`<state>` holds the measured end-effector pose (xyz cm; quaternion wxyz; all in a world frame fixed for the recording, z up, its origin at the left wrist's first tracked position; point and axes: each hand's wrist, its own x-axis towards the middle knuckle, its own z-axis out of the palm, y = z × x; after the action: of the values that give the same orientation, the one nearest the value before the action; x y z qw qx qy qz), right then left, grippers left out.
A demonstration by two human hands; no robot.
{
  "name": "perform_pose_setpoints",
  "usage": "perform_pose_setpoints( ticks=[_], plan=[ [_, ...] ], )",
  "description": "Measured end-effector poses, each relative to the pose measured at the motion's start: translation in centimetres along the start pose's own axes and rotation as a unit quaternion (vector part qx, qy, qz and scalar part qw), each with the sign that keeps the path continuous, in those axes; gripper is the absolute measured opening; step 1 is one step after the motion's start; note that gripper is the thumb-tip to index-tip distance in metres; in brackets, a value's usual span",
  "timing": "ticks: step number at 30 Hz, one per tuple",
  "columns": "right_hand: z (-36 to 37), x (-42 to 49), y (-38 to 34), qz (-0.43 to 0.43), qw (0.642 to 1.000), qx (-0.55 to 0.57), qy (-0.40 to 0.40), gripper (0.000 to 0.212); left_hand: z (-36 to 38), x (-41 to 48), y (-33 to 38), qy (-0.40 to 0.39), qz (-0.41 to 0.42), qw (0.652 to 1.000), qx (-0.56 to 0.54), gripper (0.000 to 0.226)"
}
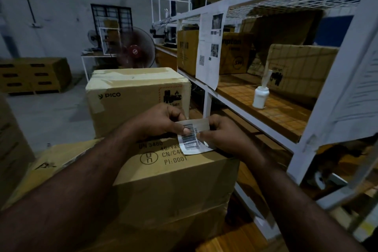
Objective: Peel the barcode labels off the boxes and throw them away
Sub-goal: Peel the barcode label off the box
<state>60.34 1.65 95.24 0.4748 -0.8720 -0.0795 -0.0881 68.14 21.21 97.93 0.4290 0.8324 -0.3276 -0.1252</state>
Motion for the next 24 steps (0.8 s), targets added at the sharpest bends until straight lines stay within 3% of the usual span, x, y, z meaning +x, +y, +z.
perform_pose_setpoints(
  ticks=[10,14,24],
  plan=[
    [0.1,-0.4,0.7,-0.025,0.998,0.057,0.006,0.028,-1.2,-0.4,-0.3,-0.029,-0.037,0.998,-0.028,0.043],
    [0.2,-0.5,0.7,-0.038,0.997,0.065,0.015,0.022,-0.8,-0.7,-0.2,-0.075,-0.061,0.994,0.046,0.035],
    [0.3,-0.8,0.8,-0.043,0.991,0.120,0.035,0.024,-0.4,-0.7,-0.1,-0.080,-0.050,0.996,0.001,0.020]
  ],
)
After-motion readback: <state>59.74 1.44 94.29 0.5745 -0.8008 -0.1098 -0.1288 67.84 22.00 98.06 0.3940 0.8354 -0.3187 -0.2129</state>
